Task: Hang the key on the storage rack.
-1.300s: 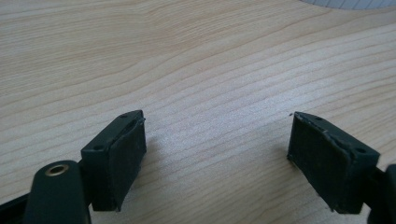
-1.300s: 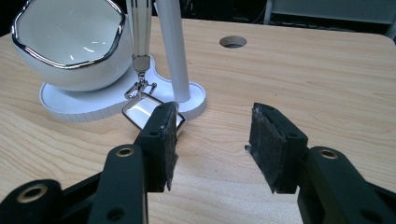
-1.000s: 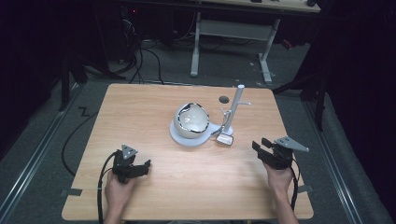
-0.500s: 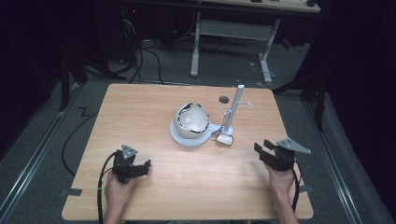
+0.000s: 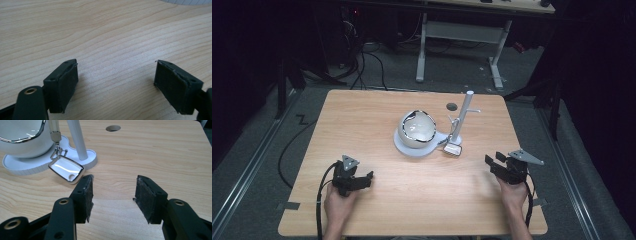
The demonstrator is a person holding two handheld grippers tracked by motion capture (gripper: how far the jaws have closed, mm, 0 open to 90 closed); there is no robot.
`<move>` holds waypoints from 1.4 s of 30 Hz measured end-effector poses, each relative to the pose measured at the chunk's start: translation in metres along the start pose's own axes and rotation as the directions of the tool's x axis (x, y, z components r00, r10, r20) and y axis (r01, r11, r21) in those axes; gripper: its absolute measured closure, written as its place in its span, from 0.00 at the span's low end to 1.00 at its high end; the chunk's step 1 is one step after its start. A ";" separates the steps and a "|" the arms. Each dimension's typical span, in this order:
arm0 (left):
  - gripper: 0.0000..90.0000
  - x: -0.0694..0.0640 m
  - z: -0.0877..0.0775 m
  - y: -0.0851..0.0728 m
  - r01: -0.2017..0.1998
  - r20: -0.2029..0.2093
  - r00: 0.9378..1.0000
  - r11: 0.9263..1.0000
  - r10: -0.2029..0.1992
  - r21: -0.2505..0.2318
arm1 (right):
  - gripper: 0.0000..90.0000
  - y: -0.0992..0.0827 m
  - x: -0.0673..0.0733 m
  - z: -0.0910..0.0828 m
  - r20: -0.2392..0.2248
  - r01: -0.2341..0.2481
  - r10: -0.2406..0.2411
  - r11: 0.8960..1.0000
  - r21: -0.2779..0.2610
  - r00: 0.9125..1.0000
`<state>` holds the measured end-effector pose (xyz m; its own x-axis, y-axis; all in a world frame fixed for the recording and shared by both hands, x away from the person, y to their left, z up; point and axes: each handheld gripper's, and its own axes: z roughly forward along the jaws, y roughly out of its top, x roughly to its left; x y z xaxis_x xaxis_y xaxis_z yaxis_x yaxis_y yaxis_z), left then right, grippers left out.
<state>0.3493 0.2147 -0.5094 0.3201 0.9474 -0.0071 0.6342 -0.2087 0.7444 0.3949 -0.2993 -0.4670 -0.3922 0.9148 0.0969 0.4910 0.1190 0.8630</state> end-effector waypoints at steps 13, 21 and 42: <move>0.22 0.000 0.000 0.000 -0.001 0.000 1.000 1.000 0.001 0.001 | 0.53 -0.004 -0.002 0.011 0.016 -0.001 0.000 0.999 0.035 1.000; 0.22 0.000 0.000 0.000 -0.003 0.000 1.000 1.000 0.003 0.003 | 0.53 -0.005 -0.002 0.016 0.025 0.013 -0.015 0.998 0.054 1.000; 0.22 0.000 0.000 0.000 -0.003 0.000 1.000 1.000 0.003 0.003 | 0.50 -0.010 -0.002 0.029 0.067 0.033 -0.042 0.991 0.126 0.997</move>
<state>0.3492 0.2149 -0.5093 0.3222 0.9467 -0.0050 0.6352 -0.2123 0.7426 0.4137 -0.2912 -0.4904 -0.3594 0.9328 0.0272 0.5720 0.1972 0.7962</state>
